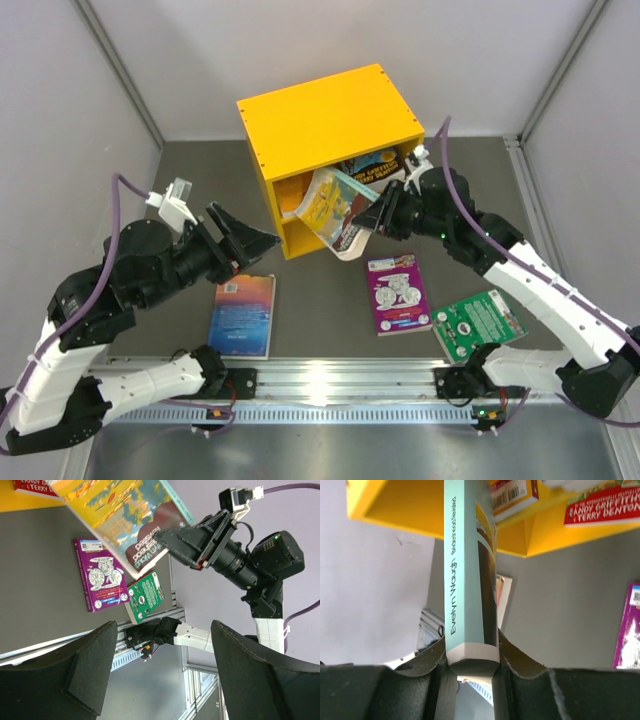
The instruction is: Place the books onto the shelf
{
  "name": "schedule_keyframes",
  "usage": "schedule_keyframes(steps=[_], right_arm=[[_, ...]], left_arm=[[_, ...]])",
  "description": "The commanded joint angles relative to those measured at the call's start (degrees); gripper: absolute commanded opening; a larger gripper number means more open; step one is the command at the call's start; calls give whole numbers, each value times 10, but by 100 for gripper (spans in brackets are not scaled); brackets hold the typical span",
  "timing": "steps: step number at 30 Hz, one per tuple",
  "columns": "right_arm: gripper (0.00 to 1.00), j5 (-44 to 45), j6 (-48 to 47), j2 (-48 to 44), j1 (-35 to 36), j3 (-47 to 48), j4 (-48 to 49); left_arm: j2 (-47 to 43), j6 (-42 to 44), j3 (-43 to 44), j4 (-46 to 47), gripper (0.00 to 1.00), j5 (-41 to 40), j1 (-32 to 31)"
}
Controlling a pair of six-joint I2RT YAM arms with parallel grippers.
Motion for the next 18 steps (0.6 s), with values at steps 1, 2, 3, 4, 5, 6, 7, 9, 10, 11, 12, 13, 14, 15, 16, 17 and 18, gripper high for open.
schedule_keyframes(steps=[1, 2, 3, 4, 5, 6, 7, 9, 10, 11, 12, 13, 14, 15, 16, 17, 18], right_arm=[[0, -33, 16, 1, -28, 59, 125], [0, -38, 20, 4, -32, 59, 137], [0, -39, 29, 10, -35, 58, 142], [0, -38, 34, 12, -40, 56, 148], [0, -38, 39, 16, -41, 52, 167], [0, -38, 54, 21, -42, 44, 178], [0, -40, 63, 24, -44, 40, 192], [0, -39, 84, 36, -46, 35, 220], [0, -40, 91, 39, -45, 32, 230], [0, -35, 96, 41, -45, 31, 237], [0, -32, 107, 47, -46, 29, 253], [0, -32, 113, 50, -46, 27, 266], [0, -30, 120, 53, -45, 23, 278], [0, -28, 129, 62, -45, 24, 284], [0, -26, 134, 66, -45, 26, 293], [0, -21, 137, 69, -44, 25, 298], [0, -17, 147, 77, -44, 20, 300]], left_arm=[[2, 2, -3, -7, 80, 5, 1], [2, 3, -2, -8, 80, 5, 1], [4, 3, -3, -8, 80, 7, 1], [3, 3, -3, -9, 80, 7, 1], [3, 2, -3, -10, 80, 7, 1], [2, 1, -4, -10, 80, 9, 1], [3, 0, -4, -11, 80, 9, 1], [0, -2, -2, -16, 79, 9, 1], [-1, -2, -3, -16, 79, 9, 0], [-3, -3, -3, -18, 79, 9, 1], [-4, -6, -3, -20, 79, 8, 1], [-6, -6, -3, -22, 79, 6, 1], [-8, -8, -3, -23, 79, 5, 0], [-10, -9, -3, -29, 79, 3, 1], [-11, -10, -3, -30, 79, 2, 1], [-13, -11, -2, -30, 79, 1, 1], [-15, -11, -4, -34, 79, 0, 1]])
